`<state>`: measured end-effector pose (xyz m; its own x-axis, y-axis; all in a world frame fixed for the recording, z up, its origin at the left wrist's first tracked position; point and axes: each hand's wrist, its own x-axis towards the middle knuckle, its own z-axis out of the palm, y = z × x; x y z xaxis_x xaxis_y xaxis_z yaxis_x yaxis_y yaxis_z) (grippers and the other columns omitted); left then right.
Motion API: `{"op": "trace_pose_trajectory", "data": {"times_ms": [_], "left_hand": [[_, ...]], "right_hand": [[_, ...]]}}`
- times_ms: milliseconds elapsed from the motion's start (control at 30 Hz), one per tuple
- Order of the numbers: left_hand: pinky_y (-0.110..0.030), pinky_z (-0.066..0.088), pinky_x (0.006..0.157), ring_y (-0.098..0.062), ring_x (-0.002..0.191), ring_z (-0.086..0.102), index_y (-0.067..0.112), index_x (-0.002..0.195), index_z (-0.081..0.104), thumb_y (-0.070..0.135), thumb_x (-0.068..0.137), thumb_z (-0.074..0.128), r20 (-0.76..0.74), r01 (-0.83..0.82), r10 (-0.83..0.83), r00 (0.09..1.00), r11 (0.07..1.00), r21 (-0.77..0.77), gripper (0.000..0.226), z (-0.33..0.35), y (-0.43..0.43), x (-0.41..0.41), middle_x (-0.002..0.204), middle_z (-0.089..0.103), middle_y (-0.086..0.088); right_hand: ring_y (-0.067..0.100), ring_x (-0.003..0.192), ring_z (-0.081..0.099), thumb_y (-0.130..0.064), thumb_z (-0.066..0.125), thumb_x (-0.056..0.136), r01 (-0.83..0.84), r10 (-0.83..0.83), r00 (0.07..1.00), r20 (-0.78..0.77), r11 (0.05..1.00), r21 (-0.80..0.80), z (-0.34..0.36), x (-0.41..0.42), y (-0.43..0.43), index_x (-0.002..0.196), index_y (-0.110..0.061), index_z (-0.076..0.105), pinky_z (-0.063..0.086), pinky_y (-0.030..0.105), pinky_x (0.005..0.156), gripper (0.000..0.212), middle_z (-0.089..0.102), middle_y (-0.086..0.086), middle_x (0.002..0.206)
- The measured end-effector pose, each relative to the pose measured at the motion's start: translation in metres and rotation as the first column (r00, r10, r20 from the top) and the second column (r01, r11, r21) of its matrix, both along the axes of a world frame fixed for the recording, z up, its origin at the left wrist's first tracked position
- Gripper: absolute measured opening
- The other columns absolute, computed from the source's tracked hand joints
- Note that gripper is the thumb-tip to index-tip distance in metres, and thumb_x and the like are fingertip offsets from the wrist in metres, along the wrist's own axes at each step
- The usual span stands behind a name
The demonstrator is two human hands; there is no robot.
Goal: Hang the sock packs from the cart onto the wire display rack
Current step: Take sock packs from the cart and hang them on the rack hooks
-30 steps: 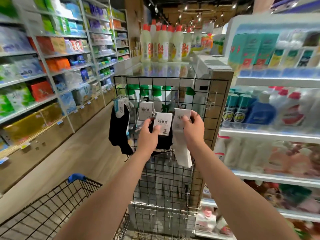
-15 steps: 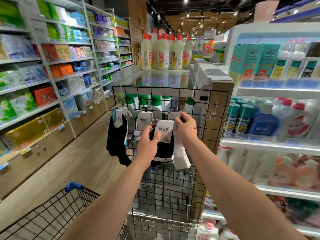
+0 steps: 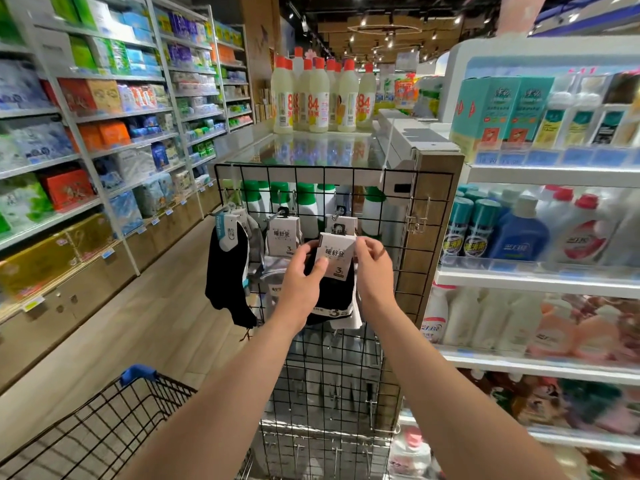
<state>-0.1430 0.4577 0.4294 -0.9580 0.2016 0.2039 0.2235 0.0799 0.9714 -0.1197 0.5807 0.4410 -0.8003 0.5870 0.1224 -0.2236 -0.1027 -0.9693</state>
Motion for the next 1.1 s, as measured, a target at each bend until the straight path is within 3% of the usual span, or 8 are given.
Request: {"op": "trace_pose_trajectory", "data": {"times_ms": [133, 267, 400, 500, 633, 900, 1000, 1100], "left_hand": [[-0.023, 0.034, 0.102, 0.0, 0.124, 0.038, 0.025, 0.149, 0.041, 0.033, 0.103, 0.053, -0.029, -0.018, 0.017, 0.999, 0.999, -0.028, 0.048, 0.009, 0.009, 0.002, 0.135, 0.043, 0.019], [-0.011, 0.039, 0.084, 0.002, 0.108, 0.052, 0.025, 0.14, 0.049, 0.031, 0.102, 0.054, -0.061, -0.056, 0.053, 0.997, 0.997, -0.044, 0.039, 0.02, 0.017, -0.001, 0.113, 0.052, 0.025], [-0.028, 0.045, 0.097, -0.012, 0.118, 0.054, 0.024, 0.137, 0.052, 0.036, 0.1, 0.057, -0.04, -0.115, 0.114, 0.993, 0.993, -0.02, 0.04, 0.024, 0.021, -0.01, 0.121, 0.057, 0.012], [-0.028, 0.041, 0.096, -0.014, 0.121, 0.053, 0.022, 0.14, 0.051, 0.035, 0.099, 0.058, -0.007, -0.138, 0.138, 0.99, 0.99, -0.023, 0.044, 0.025, 0.023, -0.02, 0.131, 0.058, 0.007], [-0.026, 0.039, 0.097, -0.008, 0.119, 0.049, 0.019, 0.143, 0.05, 0.027, 0.1, 0.058, 0.007, -0.14, 0.14, 0.99, 0.99, -0.036, 0.044, 0.027, 0.028, -0.03, 0.14, 0.055, 0.004], [-0.037, 0.03, 0.116, -0.021, 0.144, 0.038, 0.015, 0.147, 0.047, 0.036, 0.101, 0.055, -0.015, -0.204, 0.204, 0.979, 0.968, -0.15, 0.052, 0.018, 0.033, -0.033, 0.155, 0.043, -0.001], [-0.037, 0.036, 0.113, -0.021, 0.14, 0.044, 0.016, 0.146, 0.048, 0.034, 0.101, 0.055, -0.026, -0.212, 0.211, 0.977, 0.964, -0.161, 0.049, 0.012, 0.03, -0.03, 0.151, 0.048, -0.002], [-0.031, 0.043, 0.103, -0.017, 0.129, 0.053, 0.017, 0.143, 0.053, 0.029, 0.102, 0.054, -0.088, -0.21, 0.198, 0.976, 0.965, -0.16, 0.043, 0.0, 0.022, -0.016, 0.142, 0.056, 0.0]], "right_hand": [[0.023, 0.103, 0.067, -0.03, 0.057, 0.101, -0.078, 0.07, 0.993, -0.091, 0.993, -0.089, 0.0, 0.014, -0.007, 0.117, -0.021, 0.069, 0.057, 0.04, 0.089, 0.022, 0.073, 0.006, 0.111], [0.018, 0.106, 0.067, -0.021, 0.055, 0.101, 0.011, -0.009, 0.998, -0.064, 1.0, 0.018, 0.012, 0.007, -0.003, 0.128, -0.023, 0.065, 0.061, 0.033, 0.083, 0.029, 0.07, 0.0, 0.117], [0.015, 0.11, 0.063, -0.023, 0.053, 0.101, 0.083, -0.084, 0.996, -0.007, 0.98, 0.18, 0.02, -0.007, -0.004, 0.132, -0.023, 0.063, 0.059, 0.036, 0.089, 0.033, 0.067, -0.003, 0.122], [0.013, 0.11, 0.062, -0.022, 0.055, 0.102, 0.124, -0.128, 0.992, 0.003, 0.969, 0.214, 0.024, -0.014, -0.004, 0.132, -0.02, 0.063, 0.054, 0.028, 0.089, 0.031, 0.067, -0.002, 0.122], [0.015, 0.109, 0.061, -0.023, 0.058, 0.101, 0.169, -0.186, 0.981, 0.045, 0.953, 0.251, 0.017, -0.024, -0.004, 0.13, -0.019, 0.062, 0.056, 0.035, 0.093, 0.03, 0.063, 0.001, 0.123], [0.014, 0.101, 0.059, -0.022, 0.062, 0.099, 0.175, -0.208, 0.974, 0.09, 0.943, 0.284, -0.002, -0.024, -0.003, 0.123, -0.018, 0.064, 0.048, 0.026, 0.082, 0.024, 0.062, 0.004, 0.121], [0.015, 0.106, 0.056, -0.021, 0.067, 0.095, 0.222, -0.252, 0.964, 0.089, 0.94, 0.259, -0.005, -0.017, -0.005, 0.119, -0.022, 0.058, 0.051, 0.031, 0.09, 0.025, 0.051, -0.001, 0.117], [0.018, 0.108, 0.047, -0.025, 0.067, 0.095, 0.274, -0.336, 0.937, 0.093, 0.876, 0.398, -0.017, -0.004, -0.012, 0.104, -0.025, 0.056, 0.043, 0.034, 0.093, 0.014, 0.048, -0.002, 0.111]]}}
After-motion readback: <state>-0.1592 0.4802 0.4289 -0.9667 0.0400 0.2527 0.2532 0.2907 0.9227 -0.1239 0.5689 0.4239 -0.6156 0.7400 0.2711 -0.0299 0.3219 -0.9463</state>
